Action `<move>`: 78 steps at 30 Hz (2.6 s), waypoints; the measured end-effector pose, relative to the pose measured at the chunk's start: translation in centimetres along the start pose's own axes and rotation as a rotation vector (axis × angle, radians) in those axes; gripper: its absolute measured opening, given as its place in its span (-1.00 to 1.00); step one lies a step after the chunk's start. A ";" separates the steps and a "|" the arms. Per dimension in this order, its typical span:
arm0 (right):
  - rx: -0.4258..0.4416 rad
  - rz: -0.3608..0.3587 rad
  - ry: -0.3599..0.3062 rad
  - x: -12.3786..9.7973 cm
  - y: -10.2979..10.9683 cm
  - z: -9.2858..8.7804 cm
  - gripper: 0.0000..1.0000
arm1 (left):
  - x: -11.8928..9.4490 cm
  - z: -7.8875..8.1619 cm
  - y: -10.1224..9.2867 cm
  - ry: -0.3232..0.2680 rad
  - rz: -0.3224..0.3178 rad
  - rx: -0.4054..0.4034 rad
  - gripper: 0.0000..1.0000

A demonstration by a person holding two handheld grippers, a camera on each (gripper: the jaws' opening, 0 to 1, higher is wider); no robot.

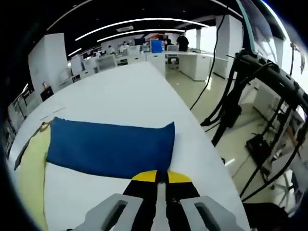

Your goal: Fold the garment on the visible template until the final outline fits inside the template.

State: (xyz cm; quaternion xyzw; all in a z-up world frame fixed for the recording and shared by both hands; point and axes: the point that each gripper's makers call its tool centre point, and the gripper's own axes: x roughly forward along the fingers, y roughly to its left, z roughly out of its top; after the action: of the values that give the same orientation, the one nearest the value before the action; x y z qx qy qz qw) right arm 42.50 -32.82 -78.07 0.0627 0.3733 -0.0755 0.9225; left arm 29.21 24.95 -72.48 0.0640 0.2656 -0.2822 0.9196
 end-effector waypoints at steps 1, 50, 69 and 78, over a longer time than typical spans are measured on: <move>0.005 -0.002 0.005 -0.1 0.0 -0.1 -0.99 | 0.0 0.0 0.0 0.000 0.000 -0.001 0.87; -0.017 0.247 -0.173 -3.0 8.9 6.6 -1.00 | 0.0 0.8 -0.5 -0.040 -0.010 0.012 0.97; -0.087 0.322 -0.182 -2.3 14.3 8.1 -1.00 | -0.3 1.4 0.0 -0.066 0.007 0.000 0.98; -0.114 0.362 -0.174 -2.0 17.3 8.0 -1.00 | -0.4 1.3 0.0 -0.068 0.007 -0.004 0.98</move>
State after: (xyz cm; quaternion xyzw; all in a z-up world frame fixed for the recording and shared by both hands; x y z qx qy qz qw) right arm 49.75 -17.04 -69.97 0.0698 0.2786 0.1074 0.9518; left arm 29.58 24.78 -71.16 0.0537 0.2343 -0.2804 0.9293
